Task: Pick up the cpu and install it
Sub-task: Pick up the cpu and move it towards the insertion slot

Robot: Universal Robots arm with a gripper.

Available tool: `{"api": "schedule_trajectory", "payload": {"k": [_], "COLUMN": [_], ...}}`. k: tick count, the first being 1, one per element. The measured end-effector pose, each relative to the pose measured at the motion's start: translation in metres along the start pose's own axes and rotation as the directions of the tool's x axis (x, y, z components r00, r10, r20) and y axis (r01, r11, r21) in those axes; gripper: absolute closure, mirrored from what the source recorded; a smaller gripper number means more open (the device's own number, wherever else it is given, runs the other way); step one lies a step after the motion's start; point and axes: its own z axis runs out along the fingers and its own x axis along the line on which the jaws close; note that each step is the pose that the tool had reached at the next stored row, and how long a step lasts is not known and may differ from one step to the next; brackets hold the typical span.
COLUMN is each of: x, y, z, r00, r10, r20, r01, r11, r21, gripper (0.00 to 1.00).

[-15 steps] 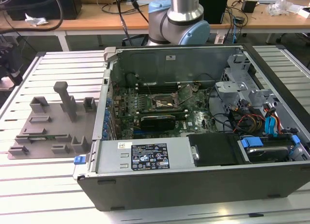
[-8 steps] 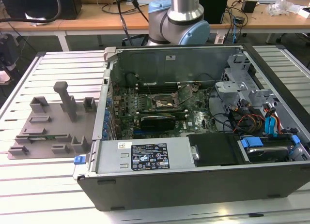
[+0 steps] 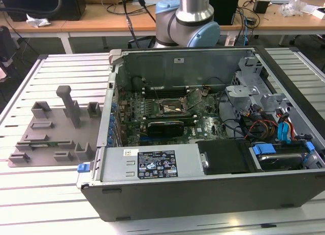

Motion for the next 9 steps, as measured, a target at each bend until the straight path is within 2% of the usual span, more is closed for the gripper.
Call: {"api": "schedule_trajectory", "payload": {"k": [5, 8, 9], "x": [-0.0005, -0.0006, -0.0114], "y": [0.0013, 0.0014, 0.0021], "z": [-0.0200, -0.0224, -0.0225], "r00": [1.0000, 1.0000, 1.0000], "r10": [0.000, 0.000, 0.000], "r20": [0.0001, 0.0003, 0.0001], "r01": [0.000, 0.000, 0.000], "r11": [1.0000, 1.0000, 1.0000], "r21": [0.0006, 0.0005, 0.0006], "gripper": [0.45, 0.45, 0.45]}}
